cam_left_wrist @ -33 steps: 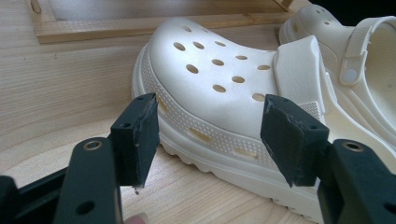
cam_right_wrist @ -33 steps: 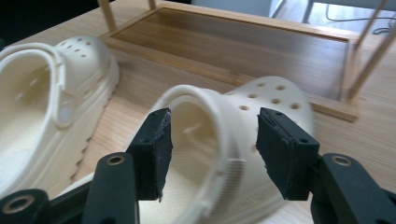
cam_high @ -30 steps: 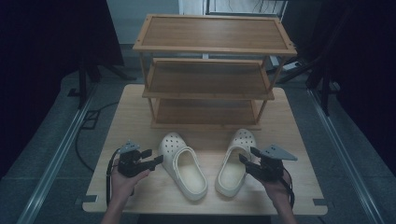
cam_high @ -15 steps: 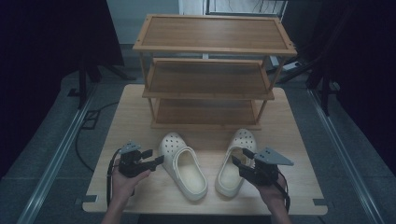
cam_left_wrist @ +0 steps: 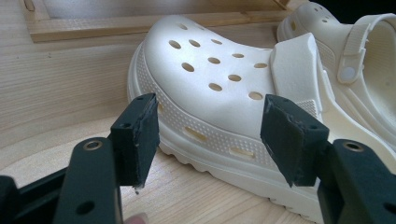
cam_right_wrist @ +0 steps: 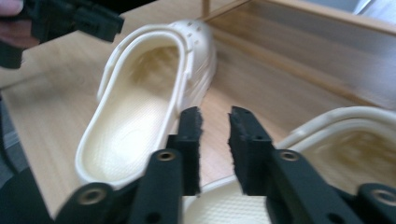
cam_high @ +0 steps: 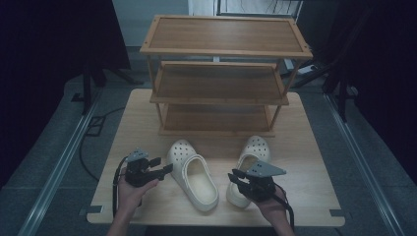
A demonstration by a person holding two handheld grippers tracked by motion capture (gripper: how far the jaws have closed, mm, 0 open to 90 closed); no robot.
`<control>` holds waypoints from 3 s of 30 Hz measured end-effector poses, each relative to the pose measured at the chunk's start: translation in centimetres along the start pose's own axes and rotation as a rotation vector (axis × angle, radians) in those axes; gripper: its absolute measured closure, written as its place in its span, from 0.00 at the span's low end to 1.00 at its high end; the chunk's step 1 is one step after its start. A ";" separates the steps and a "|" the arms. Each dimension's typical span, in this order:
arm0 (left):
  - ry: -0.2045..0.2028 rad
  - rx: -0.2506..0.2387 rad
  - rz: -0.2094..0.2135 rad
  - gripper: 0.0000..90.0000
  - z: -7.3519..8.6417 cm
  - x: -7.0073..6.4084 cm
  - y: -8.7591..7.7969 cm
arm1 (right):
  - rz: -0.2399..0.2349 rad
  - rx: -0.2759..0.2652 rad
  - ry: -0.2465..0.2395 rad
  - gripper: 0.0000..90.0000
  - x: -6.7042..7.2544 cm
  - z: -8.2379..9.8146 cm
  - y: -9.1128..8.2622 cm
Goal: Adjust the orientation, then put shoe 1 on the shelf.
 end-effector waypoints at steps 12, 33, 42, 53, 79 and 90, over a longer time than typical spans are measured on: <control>0.002 0.001 0.001 0.42 0.0 0.0 -0.1 | -0.100 0.076 -0.036 0.97 2.4 1.0 2.4; 0.001 0.003 0.002 0.42 0.0 0.0 -0.1 | -0.130 0.121 -0.083 0.99 4.2 1.8 3.6; -0.002 -0.008 0.005 0.42 -0.2 0.0 -0.4 | -0.197 0.106 -0.080 0.99 5.4 1.3 3.9; -0.008 -0.021 0.007 0.42 -0.4 0.1 -0.8 | -0.282 0.078 -0.099 0.98 8.8 0.1 6.4; -0.015 -0.031 0.004 0.41 -0.5 -0.3 -1.2 | -0.173 -0.032 -0.043 0.70 7.3 -0.7 4.8; 0.015 -0.033 -0.062 0.41 0.0 -1.1 0.0 | -0.094 -0.017 -0.001 0.62 4.8 0.8 3.6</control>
Point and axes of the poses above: each handheld gripper's, and its own axes: y roughly forward along the jaws, z roughly out of its underside, x roughly to its left, the point moved 6 cm from there along y, roughly forward along the jaws, and after that the axes turned 11 degrees about -y, right-handed, at the moved point
